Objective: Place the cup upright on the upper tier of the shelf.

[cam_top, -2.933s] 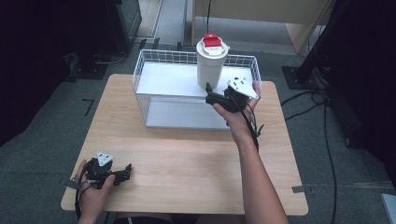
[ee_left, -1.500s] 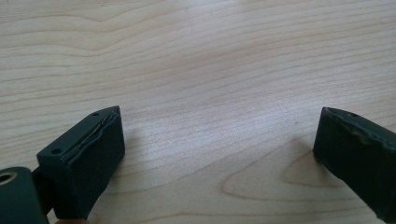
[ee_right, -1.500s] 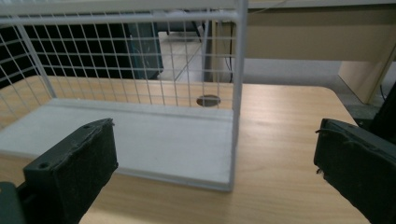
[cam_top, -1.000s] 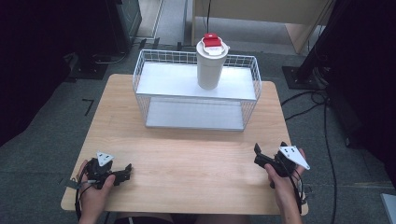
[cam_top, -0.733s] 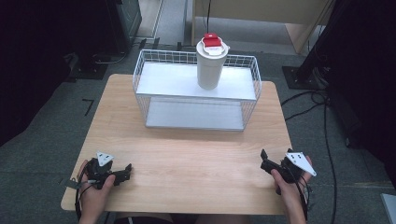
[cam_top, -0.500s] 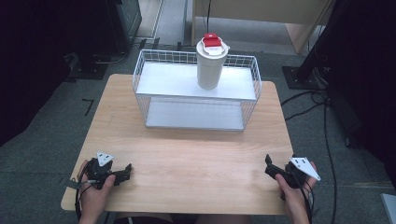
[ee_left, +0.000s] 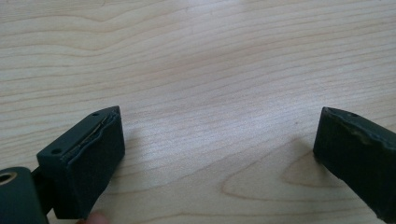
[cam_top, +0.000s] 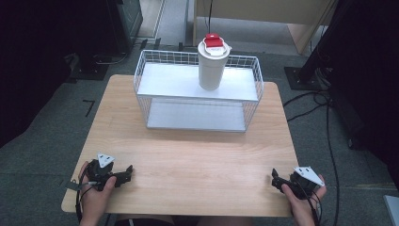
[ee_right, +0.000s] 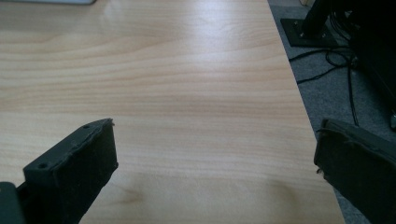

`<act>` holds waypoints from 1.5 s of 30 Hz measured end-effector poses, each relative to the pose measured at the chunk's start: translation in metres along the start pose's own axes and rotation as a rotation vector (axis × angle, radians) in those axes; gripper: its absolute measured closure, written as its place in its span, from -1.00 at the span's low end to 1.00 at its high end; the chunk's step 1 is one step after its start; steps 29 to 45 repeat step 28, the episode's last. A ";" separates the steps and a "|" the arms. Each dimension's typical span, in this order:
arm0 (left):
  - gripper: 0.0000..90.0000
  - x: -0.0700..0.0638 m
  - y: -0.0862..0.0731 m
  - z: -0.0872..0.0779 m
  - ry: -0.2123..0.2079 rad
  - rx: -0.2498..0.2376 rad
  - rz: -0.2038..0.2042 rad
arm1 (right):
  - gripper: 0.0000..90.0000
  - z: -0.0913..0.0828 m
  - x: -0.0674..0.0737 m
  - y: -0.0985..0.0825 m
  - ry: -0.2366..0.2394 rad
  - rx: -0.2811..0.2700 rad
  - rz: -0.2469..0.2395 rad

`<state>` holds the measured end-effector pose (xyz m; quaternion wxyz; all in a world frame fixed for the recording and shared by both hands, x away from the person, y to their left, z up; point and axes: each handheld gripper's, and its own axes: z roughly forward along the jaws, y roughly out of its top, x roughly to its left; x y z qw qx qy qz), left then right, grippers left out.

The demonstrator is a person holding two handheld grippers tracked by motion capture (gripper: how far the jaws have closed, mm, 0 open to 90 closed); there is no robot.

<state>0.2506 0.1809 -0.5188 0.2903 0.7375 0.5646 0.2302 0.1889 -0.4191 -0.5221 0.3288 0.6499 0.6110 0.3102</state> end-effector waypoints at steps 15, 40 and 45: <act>-0.95 0.000 0.000 0.000 0.001 0.000 -0.002 | -1.00 0.008 0.000 0.000 0.062 0.150 -0.023; -0.94 0.000 0.000 0.000 0.003 0.000 -0.004 | -1.00 0.008 0.000 0.000 0.066 0.148 -0.029; -0.94 0.000 0.000 0.000 0.003 0.000 -0.004 | -1.00 0.008 0.000 0.000 0.066 0.148 -0.029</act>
